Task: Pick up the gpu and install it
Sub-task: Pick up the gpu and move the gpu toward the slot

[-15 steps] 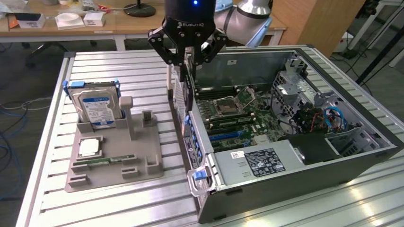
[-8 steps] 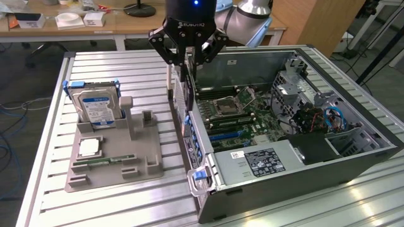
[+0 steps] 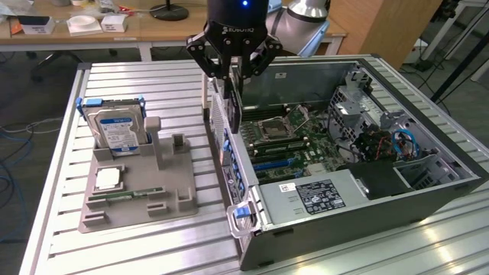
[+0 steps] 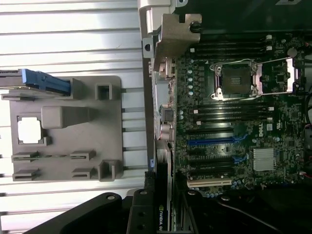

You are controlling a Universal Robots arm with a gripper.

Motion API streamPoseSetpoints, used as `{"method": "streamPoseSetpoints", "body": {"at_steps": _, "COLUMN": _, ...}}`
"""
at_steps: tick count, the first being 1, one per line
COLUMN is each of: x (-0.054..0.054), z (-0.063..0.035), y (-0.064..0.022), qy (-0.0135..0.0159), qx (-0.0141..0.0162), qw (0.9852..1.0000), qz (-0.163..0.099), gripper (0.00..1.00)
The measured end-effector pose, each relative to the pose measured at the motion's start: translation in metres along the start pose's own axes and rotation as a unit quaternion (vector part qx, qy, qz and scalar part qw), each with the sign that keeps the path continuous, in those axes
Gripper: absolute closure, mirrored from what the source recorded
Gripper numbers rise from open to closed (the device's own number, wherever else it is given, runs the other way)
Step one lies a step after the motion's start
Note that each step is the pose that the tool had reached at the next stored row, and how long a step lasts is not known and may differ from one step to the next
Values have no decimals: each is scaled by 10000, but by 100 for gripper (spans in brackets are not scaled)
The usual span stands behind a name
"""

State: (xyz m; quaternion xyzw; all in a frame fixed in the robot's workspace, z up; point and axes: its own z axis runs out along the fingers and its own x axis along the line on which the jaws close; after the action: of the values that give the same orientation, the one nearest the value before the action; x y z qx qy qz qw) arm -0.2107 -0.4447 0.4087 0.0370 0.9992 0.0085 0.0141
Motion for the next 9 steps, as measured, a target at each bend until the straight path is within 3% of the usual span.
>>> {"method": "streamPoseSetpoints", "body": {"at_steps": 9, "x": -98, "z": 2, "y": 7, "qy": 0, "qx": 0, "qw": 10000, "qz": 0, "gripper": 74}}
